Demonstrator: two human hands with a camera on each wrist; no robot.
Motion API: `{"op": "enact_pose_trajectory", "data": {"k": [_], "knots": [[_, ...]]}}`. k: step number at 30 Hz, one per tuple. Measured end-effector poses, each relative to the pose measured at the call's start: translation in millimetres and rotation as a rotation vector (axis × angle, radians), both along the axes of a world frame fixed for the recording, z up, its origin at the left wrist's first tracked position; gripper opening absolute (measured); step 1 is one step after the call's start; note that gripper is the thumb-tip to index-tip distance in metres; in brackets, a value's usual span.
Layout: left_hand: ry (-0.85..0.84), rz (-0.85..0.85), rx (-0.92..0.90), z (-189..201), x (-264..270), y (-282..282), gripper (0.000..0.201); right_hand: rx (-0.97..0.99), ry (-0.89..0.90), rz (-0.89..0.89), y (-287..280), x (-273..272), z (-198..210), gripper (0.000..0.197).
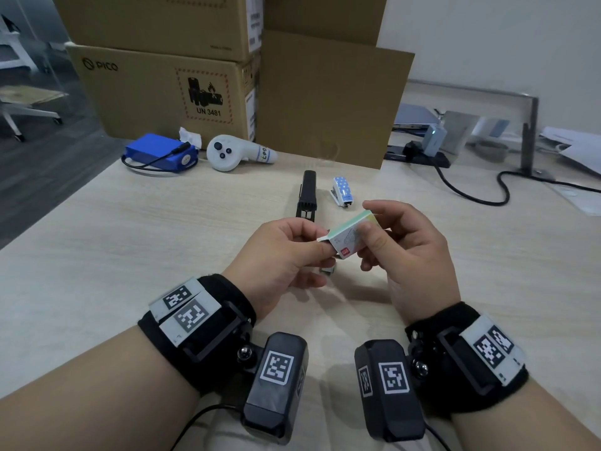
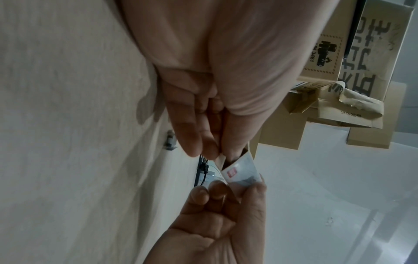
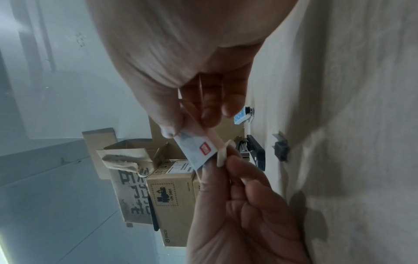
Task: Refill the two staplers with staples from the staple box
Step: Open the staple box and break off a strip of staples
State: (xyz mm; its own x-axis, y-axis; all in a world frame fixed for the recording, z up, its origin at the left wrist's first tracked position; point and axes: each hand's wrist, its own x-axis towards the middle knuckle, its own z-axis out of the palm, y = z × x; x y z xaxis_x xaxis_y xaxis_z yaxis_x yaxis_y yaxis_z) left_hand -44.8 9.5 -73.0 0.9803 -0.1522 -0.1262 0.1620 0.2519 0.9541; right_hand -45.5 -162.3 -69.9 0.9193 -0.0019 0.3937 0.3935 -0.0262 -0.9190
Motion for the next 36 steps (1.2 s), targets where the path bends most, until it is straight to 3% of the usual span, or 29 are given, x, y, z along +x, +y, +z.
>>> {"op": "enact_pose_trajectory", "data": {"k": [8,17,29,36], "knots": [[0.0,-0.002,-0.021,0.4,0.6,0.0,0.011,0.028,0.143,-0.029,-3.6,4.6,-3.0,0.019],[0.009,0.007,-0.051,0.0,1.2,0.5,0.016,0.015,0.034,-0.048,-2.3,0.8,0.0,0.024],[0.023,0.021,-0.054,-1.2,2.8,0.2,0.019,0.011,0.109,-0.033,-2.8,2.8,-2.4,0.018],[0.019,0.022,-0.064,-2.1,2.9,1.2,0.024,-0.028,0.046,-0.038,-1.7,-0.1,-0.1,0.026]]}}
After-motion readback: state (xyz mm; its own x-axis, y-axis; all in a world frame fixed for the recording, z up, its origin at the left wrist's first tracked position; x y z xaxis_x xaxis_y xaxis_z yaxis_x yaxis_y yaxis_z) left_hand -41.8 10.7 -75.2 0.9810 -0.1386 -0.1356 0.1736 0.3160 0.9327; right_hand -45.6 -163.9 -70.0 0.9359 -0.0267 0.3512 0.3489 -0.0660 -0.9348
